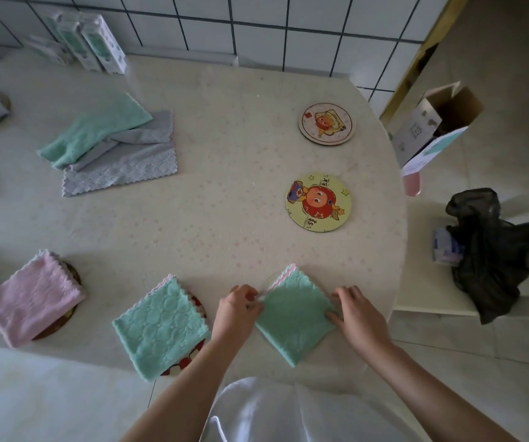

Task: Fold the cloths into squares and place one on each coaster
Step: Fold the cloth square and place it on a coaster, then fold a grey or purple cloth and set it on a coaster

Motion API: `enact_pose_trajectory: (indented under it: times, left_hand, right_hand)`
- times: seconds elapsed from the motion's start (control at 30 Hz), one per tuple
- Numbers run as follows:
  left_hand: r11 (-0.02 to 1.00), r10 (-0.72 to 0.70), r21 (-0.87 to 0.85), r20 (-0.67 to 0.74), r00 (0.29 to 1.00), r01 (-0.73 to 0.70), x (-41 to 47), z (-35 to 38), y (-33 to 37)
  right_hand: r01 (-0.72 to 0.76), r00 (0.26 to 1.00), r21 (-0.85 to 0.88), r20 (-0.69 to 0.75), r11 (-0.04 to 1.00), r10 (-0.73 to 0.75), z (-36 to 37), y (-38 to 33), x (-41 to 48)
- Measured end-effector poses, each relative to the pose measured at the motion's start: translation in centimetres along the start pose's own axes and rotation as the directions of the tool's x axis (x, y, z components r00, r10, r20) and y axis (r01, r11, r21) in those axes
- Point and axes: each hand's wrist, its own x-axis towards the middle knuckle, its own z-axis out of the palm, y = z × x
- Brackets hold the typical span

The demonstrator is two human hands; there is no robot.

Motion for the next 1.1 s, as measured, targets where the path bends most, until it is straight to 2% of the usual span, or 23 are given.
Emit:
enact_pose_trajectory:
  times: [0.07, 0.17, 0.4, 0.77, 0.93, 1.1]
  left_hand:
    - [0.991, 0.085, 0.102, 0.006, 0.996, -0.085, 0.3, -0.4, 0.0]
    - [0.973, 0.124, 0.197, 0.001, 0.992, -0.122, 1.7, -2.2, -0.3]
    - [0.971, 0.123, 0.219, -0.118, 0.985, -0.095, 8.3, -10.2, -1.6]
    - [0.864, 0.183, 0.503, -0.306, 0.934, -0.004, 19.1, -23.0, -6.5]
    - [0.776, 0.263, 0.630, -0.305, 0.915, -0.013, 22.5, -25.8, -8.5]
    - [0.740, 0.272, 0.672, -0.273, 0.923, -0.020, 24.7, -26.9, -10.6]
  right_hand:
    - [0.040, 0.999, -0.096, 0.001, 0.995, -0.040, -0.9, -0.3, 0.4]
    - [0.102, 0.994, -0.127, -0.015, 0.987, -0.105, -2.6, -1.7, 2.2]
    - [0.348, 0.937, -0.123, 0.032, 0.929, -0.347, -6.2, -9.8, 10.6]
    - [0.563, 0.824, -0.264, 0.098, 0.783, -0.559, -7.0, -25.1, 24.3]
    - [0.623, 0.777, -0.347, 0.171, 0.701, -0.606, -6.7, -30.8, 28.2]
    - [0.677, 0.717, -0.436, 0.210, 0.593, -0.665, -4.4, -34.4, 31.2]
